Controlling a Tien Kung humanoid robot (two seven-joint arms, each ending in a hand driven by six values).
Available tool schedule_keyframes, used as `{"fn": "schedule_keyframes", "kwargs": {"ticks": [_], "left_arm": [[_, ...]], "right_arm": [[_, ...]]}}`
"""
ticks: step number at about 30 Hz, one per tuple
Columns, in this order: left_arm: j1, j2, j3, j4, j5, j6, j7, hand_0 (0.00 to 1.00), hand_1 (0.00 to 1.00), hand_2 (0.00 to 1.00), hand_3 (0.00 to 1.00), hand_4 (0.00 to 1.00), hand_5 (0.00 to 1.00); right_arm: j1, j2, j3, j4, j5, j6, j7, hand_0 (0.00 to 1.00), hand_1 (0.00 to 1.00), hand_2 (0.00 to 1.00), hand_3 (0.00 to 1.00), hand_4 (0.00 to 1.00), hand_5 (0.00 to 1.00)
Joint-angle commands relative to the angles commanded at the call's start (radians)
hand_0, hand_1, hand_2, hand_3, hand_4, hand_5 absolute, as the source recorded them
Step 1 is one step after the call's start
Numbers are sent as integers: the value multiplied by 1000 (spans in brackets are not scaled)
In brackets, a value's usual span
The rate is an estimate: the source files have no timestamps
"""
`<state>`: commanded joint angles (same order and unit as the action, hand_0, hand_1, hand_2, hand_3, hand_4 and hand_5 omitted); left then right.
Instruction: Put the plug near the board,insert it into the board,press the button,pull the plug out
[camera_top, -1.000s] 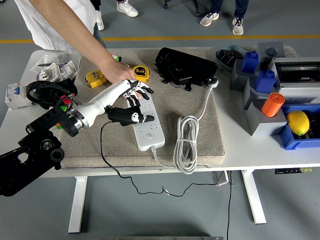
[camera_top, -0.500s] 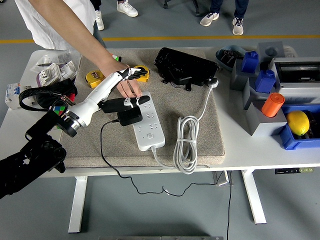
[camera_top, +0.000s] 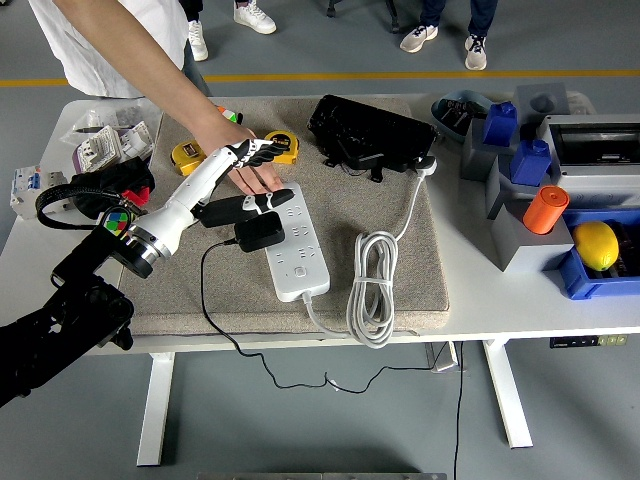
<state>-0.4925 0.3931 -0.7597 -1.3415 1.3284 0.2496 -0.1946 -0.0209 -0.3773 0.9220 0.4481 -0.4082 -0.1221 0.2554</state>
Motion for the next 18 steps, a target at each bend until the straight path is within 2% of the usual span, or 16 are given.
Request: {"fn": "schedule_keyframes", "kwargs": {"ticks": [18], "left_arm": [[-4,3,-6,-6,1,0,-2,751,775,798,790,998,756]], "right_arm": [[-1,0,2,3,0,-1,0,699,699,675,574,998,516]]}}
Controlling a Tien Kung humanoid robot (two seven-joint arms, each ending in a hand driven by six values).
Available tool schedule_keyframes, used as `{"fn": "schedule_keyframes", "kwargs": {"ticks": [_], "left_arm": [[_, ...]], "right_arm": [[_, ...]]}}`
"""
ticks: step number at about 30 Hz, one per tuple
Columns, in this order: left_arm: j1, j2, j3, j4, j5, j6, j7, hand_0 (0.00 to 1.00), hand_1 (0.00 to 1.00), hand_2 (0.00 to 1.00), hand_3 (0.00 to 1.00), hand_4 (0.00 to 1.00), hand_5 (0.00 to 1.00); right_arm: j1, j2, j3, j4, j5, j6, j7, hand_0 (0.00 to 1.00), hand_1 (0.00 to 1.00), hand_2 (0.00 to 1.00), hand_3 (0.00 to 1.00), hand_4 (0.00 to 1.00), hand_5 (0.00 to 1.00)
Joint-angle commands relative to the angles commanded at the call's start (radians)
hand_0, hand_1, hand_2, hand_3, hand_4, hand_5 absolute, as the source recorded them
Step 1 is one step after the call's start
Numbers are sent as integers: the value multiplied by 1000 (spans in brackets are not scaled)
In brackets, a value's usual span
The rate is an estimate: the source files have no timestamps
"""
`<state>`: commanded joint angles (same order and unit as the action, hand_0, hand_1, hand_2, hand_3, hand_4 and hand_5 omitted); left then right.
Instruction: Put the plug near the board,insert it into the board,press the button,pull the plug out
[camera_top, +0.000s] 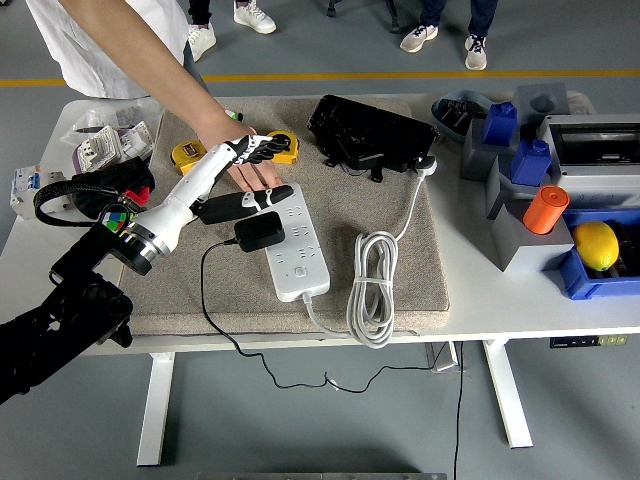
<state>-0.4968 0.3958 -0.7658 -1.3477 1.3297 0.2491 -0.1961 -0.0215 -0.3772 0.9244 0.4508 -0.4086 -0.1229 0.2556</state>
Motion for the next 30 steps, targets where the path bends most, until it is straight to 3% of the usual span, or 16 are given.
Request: {"fn": "schedule_keyframes", "kwargs": {"ticks": [3,4,6,9,10,14,15,21,22,27,28,30], "left_arm": [[-3,3,3,-5,1,3,-3,751,775,798,790,998,756],[-4,4,3,-7,0,3,-6,697,699,744,790,998,750],[-10,11,6,-21,-2,-1,-7,697,699,744,790,998,750],[-22,27,0,-59,25,-40,41,697,699,744,790,998,750],[-25,33,-5,-74,34,-62,66,313,504,571,810,998,464],[-41,51,-23,-124,79,-166,190,313,504,571,810,998,464],[-45,55,-27,-133,94,-198,228,191,443,516,838,907,212],[-62,65,-32,-150,115,-294,334,191,443,516,838,907,212],[-65,66,-31,-152,115,-310,355,90,201,316,863,688,2],[-80,68,-14,-160,108,-375,426,90,201,316,863,688,2],[-84,68,-6,-162,100,-394,446,48,120,232,862,768,2],[-90,68,12,-164,79,-423,475,48,120,232,862,768,2]], "right_arm": [[0,0,2,0,0,0,0,699,699,675,574,998,516],[0,0,2,0,-1,0,0,699,699,675,574,998,516],[0,0,4,0,0,-1,0,699,699,675,574,998,516],[0,-1,4,0,0,0,0,699,699,675,574,998,516],[0,-2,4,0,0,0,0,699,698,675,574,998,516],[2,-4,1,0,0,0,0,699,698,675,574,998,516],[3,-4,-1,0,0,0,0,699,699,675,573,998,517],[5,-7,-6,0,0,1,-1,699,699,675,573,998,517],[5,-7,-7,0,0,0,-1,699,699,675,573,998,517],[4,-10,-8,0,2,0,-1,699,699,675,573,998,517],[4,-11,-10,0,1,1,-1,698,698,675,573,998,517],[4,-12,-11,1,2,0,-1,698,698,675,573,998,517]]}}
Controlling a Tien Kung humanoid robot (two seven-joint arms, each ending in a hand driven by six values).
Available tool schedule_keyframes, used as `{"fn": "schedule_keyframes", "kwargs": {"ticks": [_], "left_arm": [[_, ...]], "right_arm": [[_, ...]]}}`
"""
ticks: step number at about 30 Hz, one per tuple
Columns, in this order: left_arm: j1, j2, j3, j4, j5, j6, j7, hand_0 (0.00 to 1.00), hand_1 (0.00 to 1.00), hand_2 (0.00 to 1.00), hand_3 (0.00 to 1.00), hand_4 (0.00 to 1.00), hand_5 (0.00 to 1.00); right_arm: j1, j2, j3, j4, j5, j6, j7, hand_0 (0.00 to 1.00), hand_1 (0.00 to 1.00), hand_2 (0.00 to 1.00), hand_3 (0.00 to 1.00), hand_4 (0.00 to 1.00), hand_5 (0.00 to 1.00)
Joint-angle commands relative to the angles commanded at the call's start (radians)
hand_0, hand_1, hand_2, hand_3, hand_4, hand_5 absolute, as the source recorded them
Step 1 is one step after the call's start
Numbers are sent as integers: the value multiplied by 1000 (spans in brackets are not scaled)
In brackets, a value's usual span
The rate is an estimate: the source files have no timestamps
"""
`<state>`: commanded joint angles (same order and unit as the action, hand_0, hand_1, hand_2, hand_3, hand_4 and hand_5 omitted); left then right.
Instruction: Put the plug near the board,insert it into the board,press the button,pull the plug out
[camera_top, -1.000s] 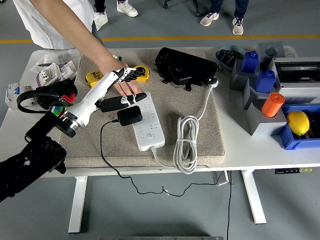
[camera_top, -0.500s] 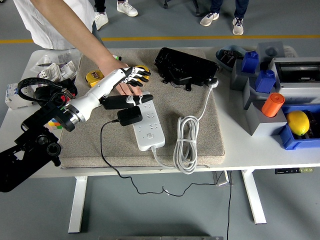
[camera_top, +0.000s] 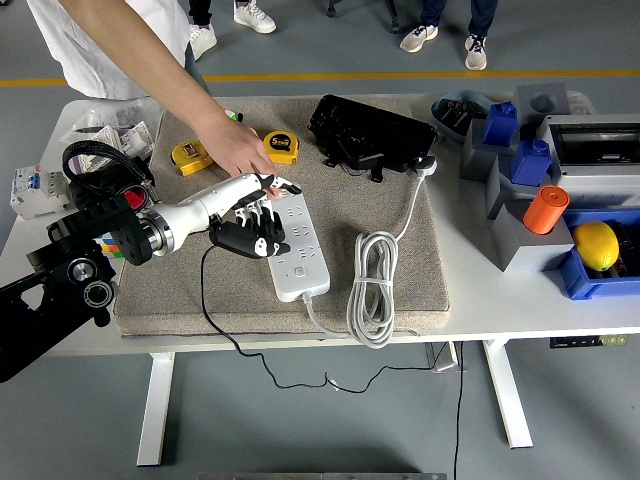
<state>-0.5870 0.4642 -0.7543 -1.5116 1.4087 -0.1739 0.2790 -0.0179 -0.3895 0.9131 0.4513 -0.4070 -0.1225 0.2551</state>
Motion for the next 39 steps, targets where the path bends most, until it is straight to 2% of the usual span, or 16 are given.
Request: {"fn": "schedule_keyframes", "kwargs": {"ticks": [4,14,32,39], "left_arm": [[-17,-1,51,5,-24,-40,40,41,125,222,838,765,2],[-48,-18,141,44,-16,-48,67,41,123,219,834,760,2],[-72,-57,203,119,-10,-43,71,41,127,225,835,738,2],[-79,-59,214,136,-7,-43,75,41,126,224,834,742,2]], "right_arm": [[-1,-2,-5,0,1,0,0,699,698,674,573,998,517],[1,-5,-14,0,3,1,0,700,698,674,574,998,516],[4,-4,-12,1,4,0,1,700,698,674,574,998,516],[4,-4,-9,1,4,-1,1,699,698,675,573,998,516]]}}
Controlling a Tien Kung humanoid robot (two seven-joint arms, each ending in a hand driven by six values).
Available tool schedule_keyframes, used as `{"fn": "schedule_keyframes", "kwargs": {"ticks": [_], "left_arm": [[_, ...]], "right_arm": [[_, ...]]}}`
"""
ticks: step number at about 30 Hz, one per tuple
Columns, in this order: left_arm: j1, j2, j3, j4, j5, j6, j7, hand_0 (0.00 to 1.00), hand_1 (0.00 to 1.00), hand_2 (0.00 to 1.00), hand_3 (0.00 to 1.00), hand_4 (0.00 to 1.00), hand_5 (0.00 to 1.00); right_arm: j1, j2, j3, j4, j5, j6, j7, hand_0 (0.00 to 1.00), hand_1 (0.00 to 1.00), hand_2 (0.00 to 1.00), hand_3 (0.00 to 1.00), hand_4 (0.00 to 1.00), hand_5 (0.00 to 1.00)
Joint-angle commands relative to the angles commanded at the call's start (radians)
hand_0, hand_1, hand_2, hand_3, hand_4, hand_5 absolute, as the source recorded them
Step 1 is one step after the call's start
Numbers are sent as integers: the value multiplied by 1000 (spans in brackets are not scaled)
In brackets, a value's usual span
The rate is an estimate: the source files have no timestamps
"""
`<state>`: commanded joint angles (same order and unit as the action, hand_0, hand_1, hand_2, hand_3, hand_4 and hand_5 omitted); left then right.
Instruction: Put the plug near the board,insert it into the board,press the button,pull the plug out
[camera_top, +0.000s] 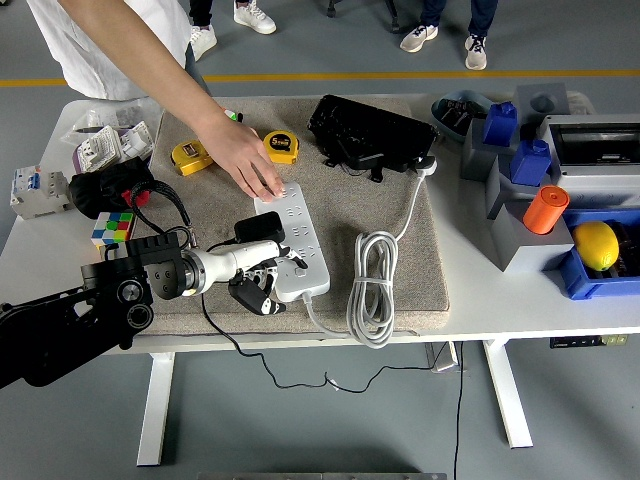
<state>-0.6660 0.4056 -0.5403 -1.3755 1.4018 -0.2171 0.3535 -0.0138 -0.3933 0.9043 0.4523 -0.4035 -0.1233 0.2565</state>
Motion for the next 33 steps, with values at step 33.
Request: {"fn": "schedule_keyframes", "kwargs": {"ticks": [33], "left_arm": [[0,5,-6,-8,-7,3,-8,39,126,226,822,738,2]], "right_arm": [[-5,5,9,0,-2,0,0,699,699,674,573,998,513]]}}
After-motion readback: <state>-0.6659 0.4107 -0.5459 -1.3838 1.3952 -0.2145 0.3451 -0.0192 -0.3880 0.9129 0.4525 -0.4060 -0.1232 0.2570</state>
